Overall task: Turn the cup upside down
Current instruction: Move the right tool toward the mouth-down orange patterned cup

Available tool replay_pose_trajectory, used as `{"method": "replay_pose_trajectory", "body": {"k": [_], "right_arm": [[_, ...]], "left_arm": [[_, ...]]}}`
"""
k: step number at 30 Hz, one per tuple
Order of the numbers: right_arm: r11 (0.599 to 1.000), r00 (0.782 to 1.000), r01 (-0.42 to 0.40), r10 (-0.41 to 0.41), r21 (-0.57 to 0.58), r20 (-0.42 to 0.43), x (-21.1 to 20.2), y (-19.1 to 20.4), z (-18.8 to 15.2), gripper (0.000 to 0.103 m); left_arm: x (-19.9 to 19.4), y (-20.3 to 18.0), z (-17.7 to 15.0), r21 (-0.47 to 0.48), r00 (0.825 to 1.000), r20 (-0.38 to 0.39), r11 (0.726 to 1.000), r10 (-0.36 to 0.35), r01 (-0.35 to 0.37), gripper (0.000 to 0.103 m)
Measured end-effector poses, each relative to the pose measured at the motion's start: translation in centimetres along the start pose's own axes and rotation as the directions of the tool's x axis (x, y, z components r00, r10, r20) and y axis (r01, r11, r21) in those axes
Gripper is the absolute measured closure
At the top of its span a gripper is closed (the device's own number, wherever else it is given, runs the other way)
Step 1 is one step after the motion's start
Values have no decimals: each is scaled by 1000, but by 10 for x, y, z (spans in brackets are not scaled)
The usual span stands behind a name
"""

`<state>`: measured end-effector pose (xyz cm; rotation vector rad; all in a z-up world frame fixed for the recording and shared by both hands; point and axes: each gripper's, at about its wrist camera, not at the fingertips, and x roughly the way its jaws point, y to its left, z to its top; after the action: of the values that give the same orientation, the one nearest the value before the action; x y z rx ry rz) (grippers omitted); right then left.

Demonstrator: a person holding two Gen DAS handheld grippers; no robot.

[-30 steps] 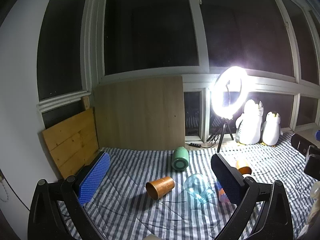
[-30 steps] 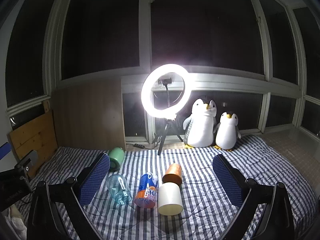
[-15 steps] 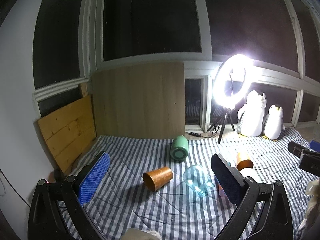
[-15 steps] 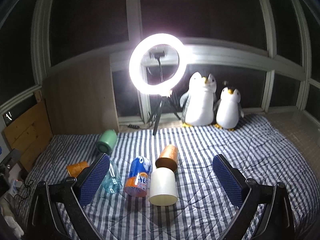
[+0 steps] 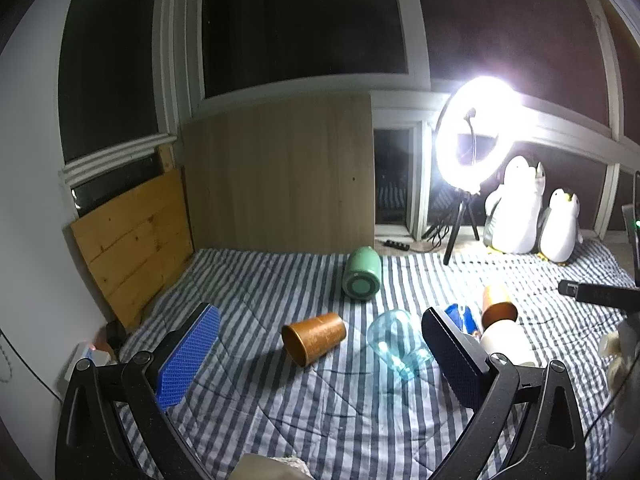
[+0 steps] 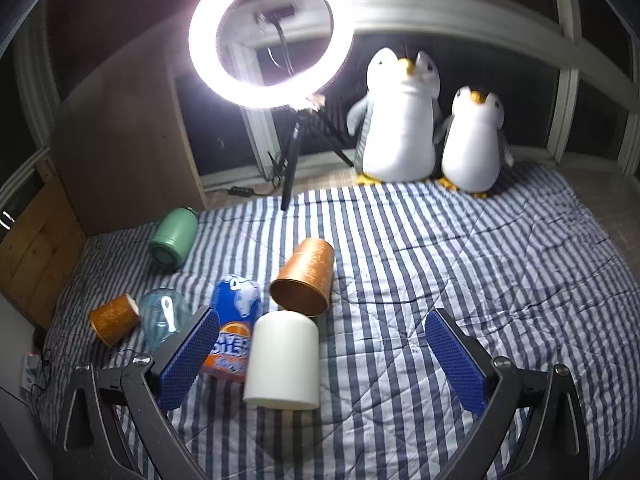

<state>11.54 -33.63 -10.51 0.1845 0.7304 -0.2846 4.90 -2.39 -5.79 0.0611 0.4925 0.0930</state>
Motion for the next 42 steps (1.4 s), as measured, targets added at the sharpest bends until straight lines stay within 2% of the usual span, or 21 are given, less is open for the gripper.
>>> {"method": "replay_pose_trajectory", "body": {"k": [4,8,16,22,26,32,38,42], "right_arm": [[1000,998,-18,18,8,-65,28,-11,10,2],[998,989,-52,55,24,-135,55,-19,20,2],[995,964,-94,100,39,-247,104,-21,38,2],[989,933,-124,143,77,-332,144,-22,55,2],[987,907,-132,156,89,-391,171,-19,64,2],[979,860,-149,196,137,-471,203,-18,66,2],[980,835,-156,196,120,-515,222,-8,67,2],[982,812,-161,190,100,-552,237,4,68,2]], "left_arm": [[23,-10,-6,-5,996,-89,1000,-23,22,1],[48,-22,-14,-11,982,-180,999,-52,50,1],[77,-46,-30,-20,963,-262,998,-61,58,1],[98,-59,-46,-31,930,-357,996,-89,84,1],[120,-69,-59,-52,893,-433,993,-120,108,1],[136,-79,-74,-76,854,-497,989,-151,131,1],[139,-79,-85,-95,838,-524,988,-152,120,1],[138,-73,-88,-113,836,-529,988,-147,102,1]]}}
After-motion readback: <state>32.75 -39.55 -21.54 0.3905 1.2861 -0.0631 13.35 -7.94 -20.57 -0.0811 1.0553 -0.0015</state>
